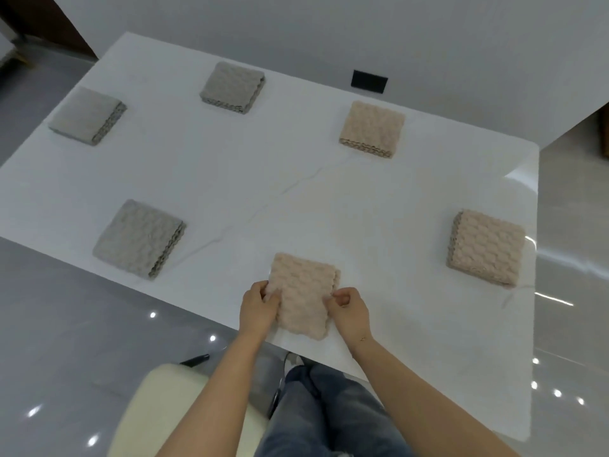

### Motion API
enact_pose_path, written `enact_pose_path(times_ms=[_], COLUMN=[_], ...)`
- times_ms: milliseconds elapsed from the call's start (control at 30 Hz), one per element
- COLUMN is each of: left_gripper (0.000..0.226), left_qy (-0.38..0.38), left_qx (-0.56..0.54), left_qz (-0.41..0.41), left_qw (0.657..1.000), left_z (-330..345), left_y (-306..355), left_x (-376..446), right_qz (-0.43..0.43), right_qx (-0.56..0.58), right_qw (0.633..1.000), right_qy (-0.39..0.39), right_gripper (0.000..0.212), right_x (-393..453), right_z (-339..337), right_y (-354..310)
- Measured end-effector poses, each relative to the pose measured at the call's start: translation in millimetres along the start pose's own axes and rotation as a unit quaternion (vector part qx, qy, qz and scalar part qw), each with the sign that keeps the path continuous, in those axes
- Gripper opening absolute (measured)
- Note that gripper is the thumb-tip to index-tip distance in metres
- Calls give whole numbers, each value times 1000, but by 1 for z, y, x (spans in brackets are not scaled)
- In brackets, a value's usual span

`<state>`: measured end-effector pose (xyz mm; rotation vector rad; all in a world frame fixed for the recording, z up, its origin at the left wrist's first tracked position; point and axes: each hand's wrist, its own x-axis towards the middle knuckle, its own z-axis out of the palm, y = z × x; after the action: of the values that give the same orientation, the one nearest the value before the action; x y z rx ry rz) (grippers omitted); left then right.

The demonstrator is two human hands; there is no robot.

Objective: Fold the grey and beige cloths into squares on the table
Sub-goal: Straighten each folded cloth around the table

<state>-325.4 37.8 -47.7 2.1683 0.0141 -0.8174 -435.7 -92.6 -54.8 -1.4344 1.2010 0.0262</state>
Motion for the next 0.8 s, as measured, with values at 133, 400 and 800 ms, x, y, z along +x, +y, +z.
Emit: enact_pose_path(times_ms=[133,400,800], left_gripper=[37,35,35], left_qy=[-9,-20,-143], left_qx=[-15,-4,25], left_qz=[-19,-19,-48], left_qw=[1000,1000,988], left_z=[1,-1,-15], left_y=[-1,1,-4], left_x=[3,4,38], right_qz=[11,-29,33], right_qx=[12,34,65], right_qw=[1000,999,995], right_qy=[-6,19,62], right_gripper=[20,17,17], right_x=[5,6,4], right_z=[1,3,11], right_y=[2,10,-8])
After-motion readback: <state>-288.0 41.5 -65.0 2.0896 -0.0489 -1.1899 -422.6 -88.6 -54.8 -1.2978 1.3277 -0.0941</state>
